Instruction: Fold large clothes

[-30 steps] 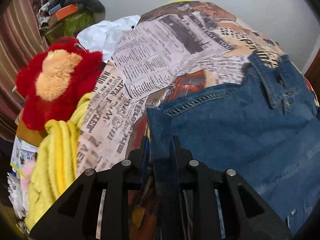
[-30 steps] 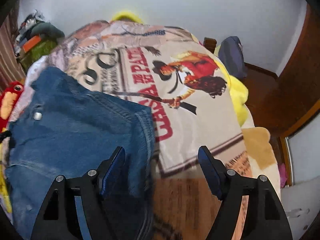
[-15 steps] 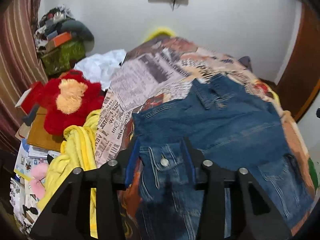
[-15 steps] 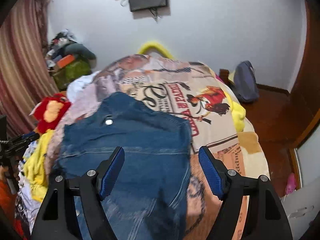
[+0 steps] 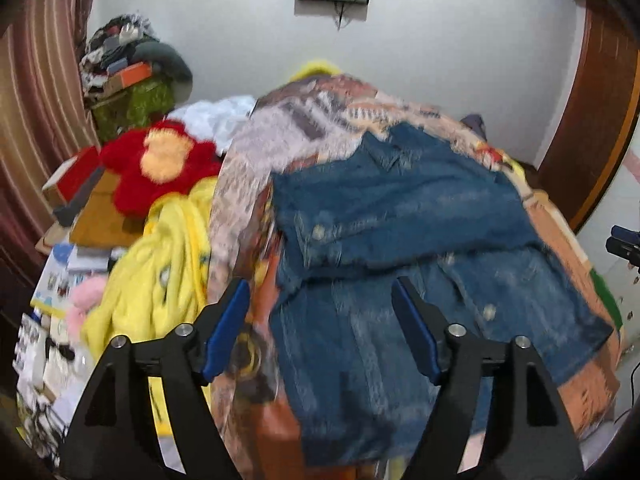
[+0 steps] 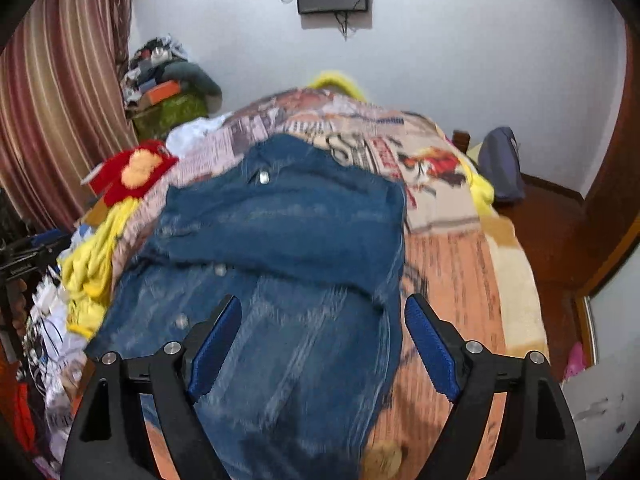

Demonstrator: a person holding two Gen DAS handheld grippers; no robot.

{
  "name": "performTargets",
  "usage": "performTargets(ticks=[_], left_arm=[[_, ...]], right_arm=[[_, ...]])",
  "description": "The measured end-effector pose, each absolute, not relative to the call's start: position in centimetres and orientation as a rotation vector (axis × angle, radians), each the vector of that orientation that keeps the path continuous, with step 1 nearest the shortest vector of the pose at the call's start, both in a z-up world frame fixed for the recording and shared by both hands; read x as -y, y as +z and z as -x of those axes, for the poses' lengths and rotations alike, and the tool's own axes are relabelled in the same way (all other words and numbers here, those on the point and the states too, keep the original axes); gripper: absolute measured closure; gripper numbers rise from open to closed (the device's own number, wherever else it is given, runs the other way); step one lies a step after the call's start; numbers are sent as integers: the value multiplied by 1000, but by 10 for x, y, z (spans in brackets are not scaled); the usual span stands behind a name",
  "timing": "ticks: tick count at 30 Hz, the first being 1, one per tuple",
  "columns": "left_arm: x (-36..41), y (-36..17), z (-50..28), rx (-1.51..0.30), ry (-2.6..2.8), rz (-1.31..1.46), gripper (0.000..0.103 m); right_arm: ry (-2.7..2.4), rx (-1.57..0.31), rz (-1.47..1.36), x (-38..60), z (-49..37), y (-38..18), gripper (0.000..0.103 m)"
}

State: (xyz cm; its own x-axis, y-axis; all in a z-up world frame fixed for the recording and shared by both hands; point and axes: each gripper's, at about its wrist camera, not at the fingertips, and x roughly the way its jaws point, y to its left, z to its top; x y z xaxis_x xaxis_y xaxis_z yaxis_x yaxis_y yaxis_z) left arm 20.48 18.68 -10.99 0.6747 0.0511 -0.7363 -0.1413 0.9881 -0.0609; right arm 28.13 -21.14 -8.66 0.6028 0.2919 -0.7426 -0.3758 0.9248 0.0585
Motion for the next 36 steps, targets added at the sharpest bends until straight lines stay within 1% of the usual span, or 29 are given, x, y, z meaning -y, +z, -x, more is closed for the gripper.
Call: performTargets(ticks=[1, 5, 12, 16, 19, 21, 22, 24, 25, 26, 27, 29, 30, 31, 35, 36], left_arm=[[-186, -117, -200, -845, 113, 115, 25], [-190, -158, -180, -945, 108, 192, 25], [-194, -225, -156, -1107, 70, 399, 25], [-194, -245, -149, -1148, 40, 499, 25], [-192, -250, -147, -1142, 13, 559, 25], [-192, -252, -148, -1141, 3, 592, 29], [-192, -254, -148, -1141, -15, 617, 35], [-191, -255, -150, -1139, -19, 633, 38], [-191, -254, -151, -1132, -24, 631, 43], [-192, -252, -151, -1128, -26, 629, 51], [-192, -250, -152, -1123, -18, 618, 55], [-192, -245, -153, -1116, -4, 587, 73], [-194, -242, -153, -1112, -1, 576, 75], [-195, -239, -154, -1108, -3, 571, 78], [-194, -222, -160, -1070, 0, 525, 89], [-194, -215, -163, -1052, 0, 510, 89]], right_arm=[[381, -858, 107, 214, -277, -95, 21], [355, -940, 60, 226, -267, -121, 21], [322, -1120, -150, 259, -258, -162, 21], [328, -1183, -204, 265, -252, -181, 21], [344, -1171, -180, 260, -246, -184, 21], [376, -1167, -172, 254, -243, -184, 26], [393, -1159, -177, 251, -242, -184, 34], [389, -1148, -168, 246, -241, -185, 40], [387, -1141, -168, 245, -241, -185, 49], [388, -1138, -175, 245, -241, -185, 57], [388, -1137, -191, 247, -242, -185, 59], [409, -1135, -249, 254, -245, -184, 71], [417, -1133, -266, 256, -246, -183, 74], [417, -1125, -270, 257, -247, -181, 81], [445, -1090, -265, 254, -253, -171, 89], [452, -1070, -256, 251, -255, -166, 89]])
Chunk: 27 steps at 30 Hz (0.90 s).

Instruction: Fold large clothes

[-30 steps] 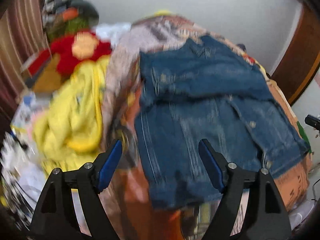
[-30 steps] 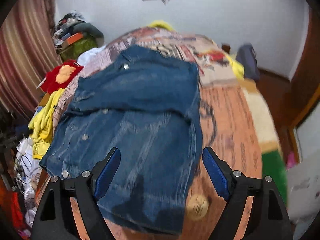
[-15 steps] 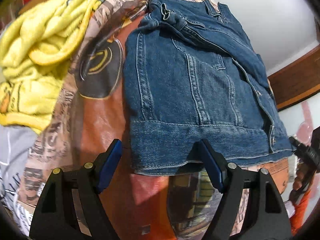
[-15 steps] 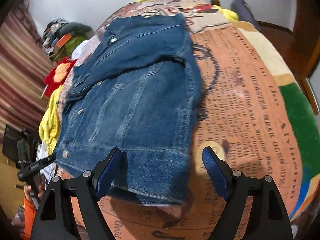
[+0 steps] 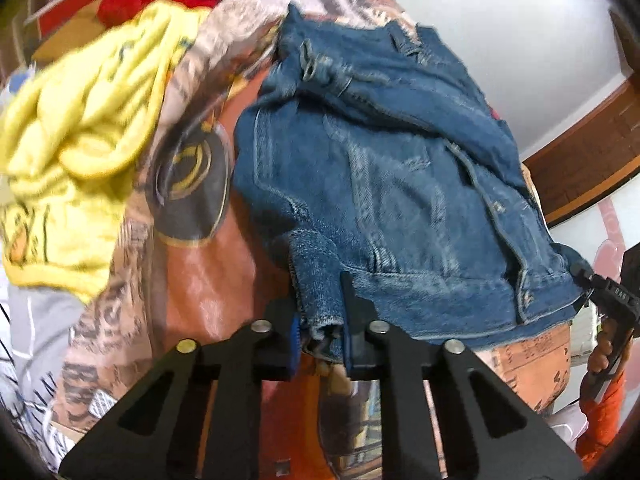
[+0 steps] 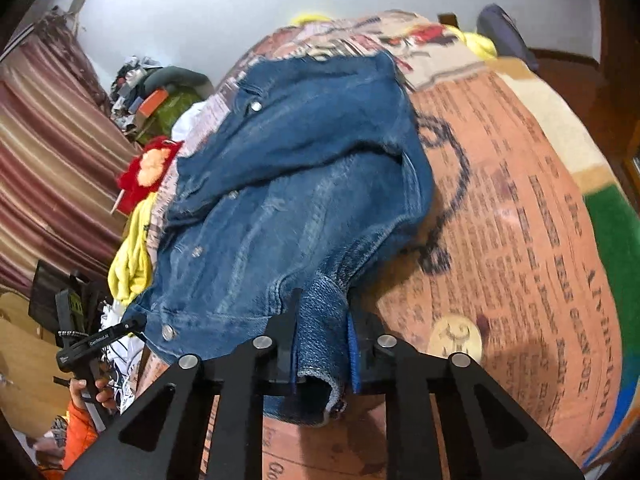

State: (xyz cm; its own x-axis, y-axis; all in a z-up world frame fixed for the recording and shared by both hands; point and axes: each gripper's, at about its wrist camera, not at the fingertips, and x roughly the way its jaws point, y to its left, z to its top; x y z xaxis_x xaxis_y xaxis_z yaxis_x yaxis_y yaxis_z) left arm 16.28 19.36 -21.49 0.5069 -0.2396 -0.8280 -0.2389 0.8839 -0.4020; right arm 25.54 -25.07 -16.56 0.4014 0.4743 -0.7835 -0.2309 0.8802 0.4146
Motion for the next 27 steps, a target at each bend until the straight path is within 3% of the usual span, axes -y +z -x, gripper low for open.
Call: performTargets(ticks=[16, 27], left_arm=[[-197, -94, -257, -741, -21, 314, 92], [-229, -77, -359, -672, 27, 357, 92]], right_arm=[[511, -865, -174, 220, -347, -89, 92], [480, -773, -141, 198, -448, -56, 92]])
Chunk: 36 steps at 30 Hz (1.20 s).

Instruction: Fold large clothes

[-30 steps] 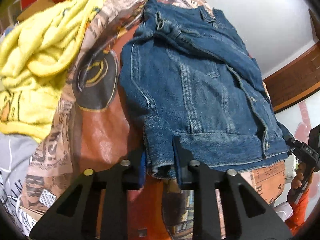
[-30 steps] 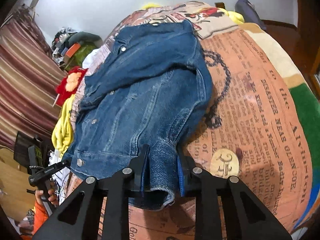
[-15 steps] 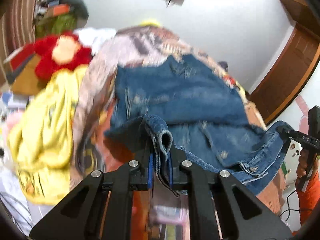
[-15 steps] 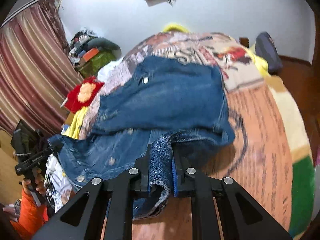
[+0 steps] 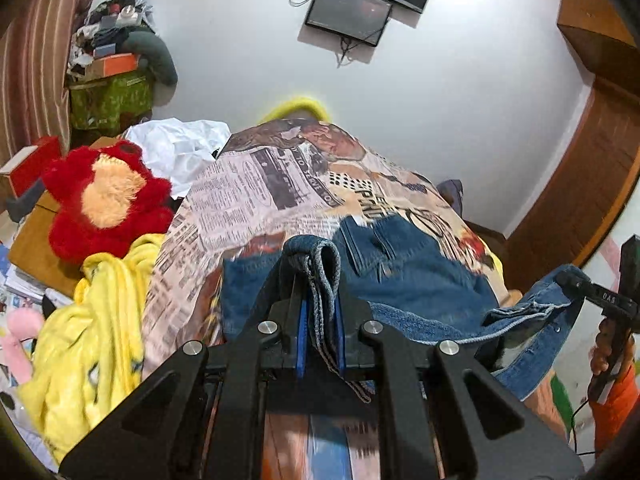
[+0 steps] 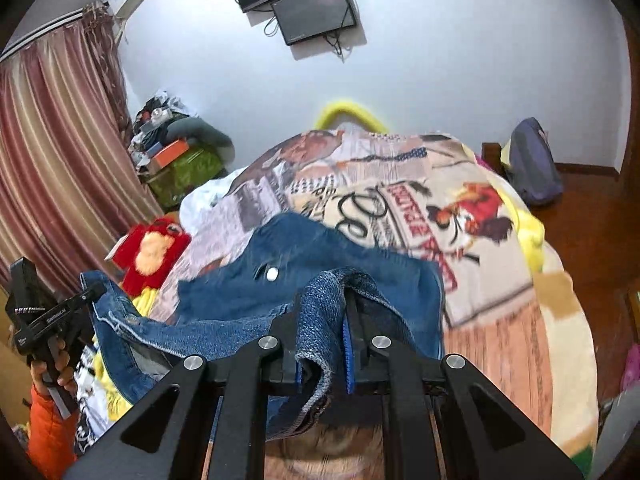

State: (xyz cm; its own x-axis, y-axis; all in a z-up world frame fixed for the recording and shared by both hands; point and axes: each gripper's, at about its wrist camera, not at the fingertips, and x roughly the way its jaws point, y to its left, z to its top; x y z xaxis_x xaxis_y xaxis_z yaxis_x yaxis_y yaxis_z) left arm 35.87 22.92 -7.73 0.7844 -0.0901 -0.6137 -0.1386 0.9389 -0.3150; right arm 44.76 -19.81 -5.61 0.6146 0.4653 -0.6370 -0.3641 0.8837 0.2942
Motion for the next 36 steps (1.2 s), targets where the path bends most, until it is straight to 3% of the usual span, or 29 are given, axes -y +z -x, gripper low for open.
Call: performTargets(ticks=[10, 22, 36], left_arm=[[-250, -116, -442, -738, 74, 384, 92], [-266, -233, -510, -983, 197, 384, 86], [-258, -225, -501, -993, 267, 152, 80]], right_arm=[[408, -839, -138, 170, -551, -100, 92], [396, -998, -73, 164, -603, -200, 91], [469, -948, -32, 185, -565, -171, 89]])
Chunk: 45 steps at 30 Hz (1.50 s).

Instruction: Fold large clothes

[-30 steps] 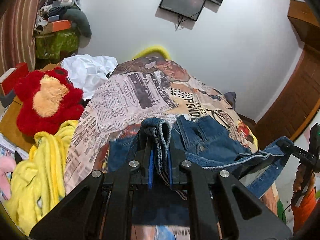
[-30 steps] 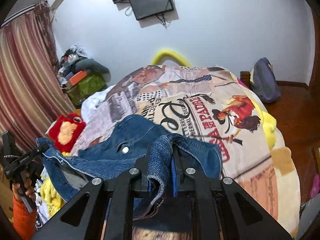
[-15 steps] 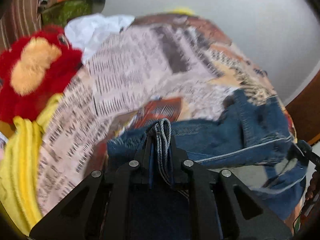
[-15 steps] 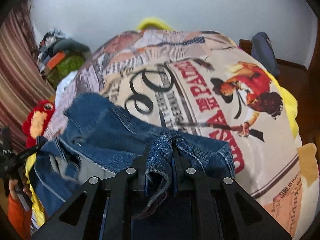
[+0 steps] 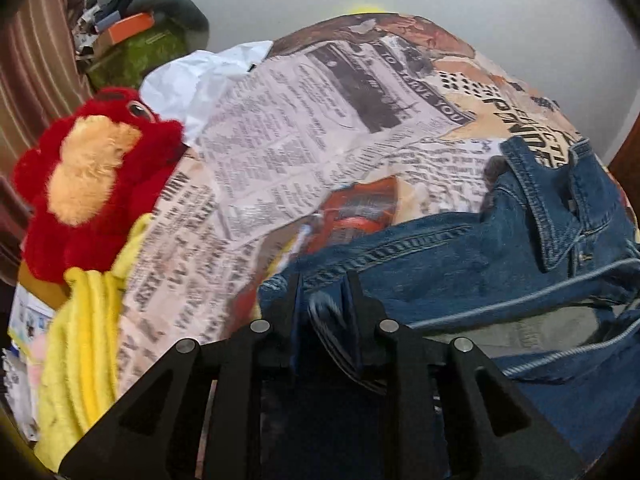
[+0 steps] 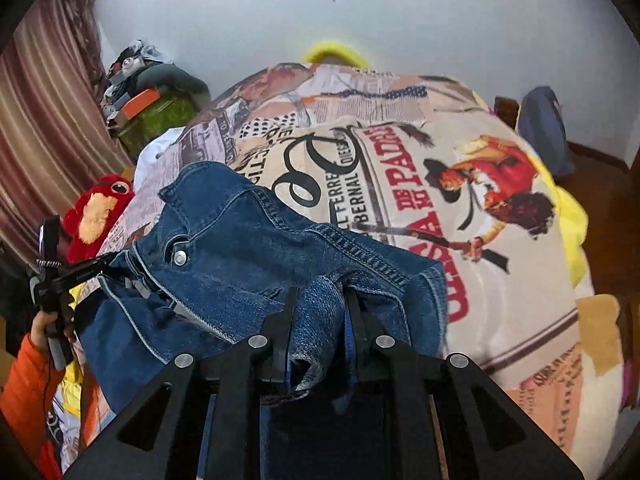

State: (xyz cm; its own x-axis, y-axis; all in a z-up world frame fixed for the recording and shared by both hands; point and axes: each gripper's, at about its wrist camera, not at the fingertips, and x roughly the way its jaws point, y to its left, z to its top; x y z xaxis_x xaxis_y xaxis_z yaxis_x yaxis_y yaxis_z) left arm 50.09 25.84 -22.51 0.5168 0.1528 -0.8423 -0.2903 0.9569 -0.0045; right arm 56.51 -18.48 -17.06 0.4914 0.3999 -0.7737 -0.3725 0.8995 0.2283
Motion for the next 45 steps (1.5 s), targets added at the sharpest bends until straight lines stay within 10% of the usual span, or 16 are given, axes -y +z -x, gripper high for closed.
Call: performTargets(ticks=[14, 17, 22, 45], left_arm=[[-270, -190, -460, -999, 238, 183, 82], [-258, -182, -453, -984, 194, 200, 41], [-217, -193, -458, -1019, 122, 92, 11], [-221, -267, -478, -1108, 338, 27, 3]], right_arm=[[368, -1009, 27, 187, -557, -163, 89], [326, -1027, 16, 180, -564, -174, 89], [304, -1065, -61, 184, -576, -188, 89], [246, -970, -84, 277, -572, -121, 89]])
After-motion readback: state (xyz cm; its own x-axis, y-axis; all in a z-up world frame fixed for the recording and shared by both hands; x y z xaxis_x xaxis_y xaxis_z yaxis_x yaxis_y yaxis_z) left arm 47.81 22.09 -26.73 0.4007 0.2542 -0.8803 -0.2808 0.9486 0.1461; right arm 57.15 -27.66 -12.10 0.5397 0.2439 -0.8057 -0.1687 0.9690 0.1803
